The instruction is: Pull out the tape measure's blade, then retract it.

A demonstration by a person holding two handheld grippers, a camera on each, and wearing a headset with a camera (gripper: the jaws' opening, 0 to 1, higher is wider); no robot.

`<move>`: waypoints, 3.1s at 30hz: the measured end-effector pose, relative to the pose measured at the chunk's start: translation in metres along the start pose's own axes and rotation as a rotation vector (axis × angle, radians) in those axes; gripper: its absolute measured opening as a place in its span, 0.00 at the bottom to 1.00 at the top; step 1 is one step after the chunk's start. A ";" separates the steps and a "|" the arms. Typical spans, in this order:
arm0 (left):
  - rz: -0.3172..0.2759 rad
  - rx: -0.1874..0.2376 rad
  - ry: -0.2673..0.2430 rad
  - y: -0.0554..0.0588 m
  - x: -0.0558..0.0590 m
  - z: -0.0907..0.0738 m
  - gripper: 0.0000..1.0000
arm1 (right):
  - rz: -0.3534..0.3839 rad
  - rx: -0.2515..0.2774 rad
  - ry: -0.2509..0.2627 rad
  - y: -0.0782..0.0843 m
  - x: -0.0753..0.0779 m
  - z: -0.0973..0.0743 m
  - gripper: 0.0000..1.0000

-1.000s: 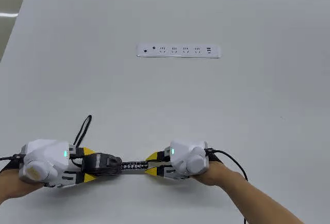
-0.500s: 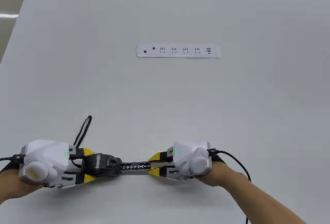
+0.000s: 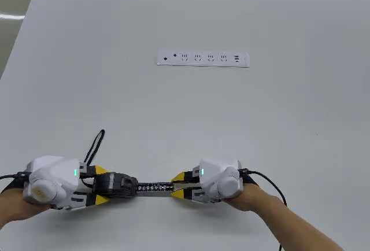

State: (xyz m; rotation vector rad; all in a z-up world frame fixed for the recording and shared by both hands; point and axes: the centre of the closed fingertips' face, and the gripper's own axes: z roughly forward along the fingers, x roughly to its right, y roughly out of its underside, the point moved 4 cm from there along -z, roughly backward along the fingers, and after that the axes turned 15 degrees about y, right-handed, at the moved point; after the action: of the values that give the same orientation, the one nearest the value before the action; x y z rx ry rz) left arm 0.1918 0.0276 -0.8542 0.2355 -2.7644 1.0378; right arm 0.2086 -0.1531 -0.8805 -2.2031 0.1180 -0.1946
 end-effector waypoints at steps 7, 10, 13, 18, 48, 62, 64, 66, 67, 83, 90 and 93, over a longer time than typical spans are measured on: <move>-0.001 -0.001 0.000 0.000 0.000 0.000 0.27 | 0.021 0.000 0.003 0.003 0.002 -0.004 0.08; -0.001 -0.002 0.001 0.000 0.000 0.000 0.27 | 0.024 -0.001 0.002 0.005 0.002 -0.005 0.08; -0.001 -0.002 0.002 0.001 0.000 0.000 0.27 | 0.030 -0.001 0.002 0.005 0.003 -0.007 0.08; -0.001 -0.003 0.003 0.002 -0.001 0.001 0.27 | 0.028 -0.001 0.003 0.007 0.003 -0.009 0.08; -0.003 -0.020 0.007 -0.003 0.002 0.002 0.27 | 0.016 -0.009 0.002 0.020 0.005 -0.027 0.08; -0.009 -0.022 0.010 -0.001 -0.001 0.001 0.27 | 0.011 -0.010 0.004 0.023 0.009 -0.030 0.08; -0.009 -0.023 0.010 0.000 -0.002 0.001 0.27 | 0.009 -0.011 0.004 0.024 0.010 -0.030 0.08; -0.011 -0.023 0.010 0.001 -0.002 0.001 0.27 | 0.004 -0.008 0.004 0.023 0.010 -0.030 0.08; -0.011 -0.023 0.010 0.001 -0.002 0.001 0.27 | 0.007 -0.008 0.003 0.023 0.010 -0.031 0.08; -0.015 -0.023 0.006 0.005 -0.004 0.002 0.27 | 0.006 -0.013 0.008 0.028 0.012 -0.037 0.08; -0.018 -0.024 0.007 0.005 -0.004 0.001 0.27 | 0.009 -0.017 0.013 0.032 0.015 -0.042 0.08; -0.018 -0.025 0.007 0.005 -0.004 0.002 0.27 | 0.012 -0.020 0.014 0.034 0.016 -0.044 0.08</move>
State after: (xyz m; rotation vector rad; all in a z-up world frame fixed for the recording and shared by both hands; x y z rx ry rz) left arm 0.1946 0.0302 -0.8593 0.2526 -2.7616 0.9978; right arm 0.2156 -0.2107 -0.8801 -2.2208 0.1412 -0.2027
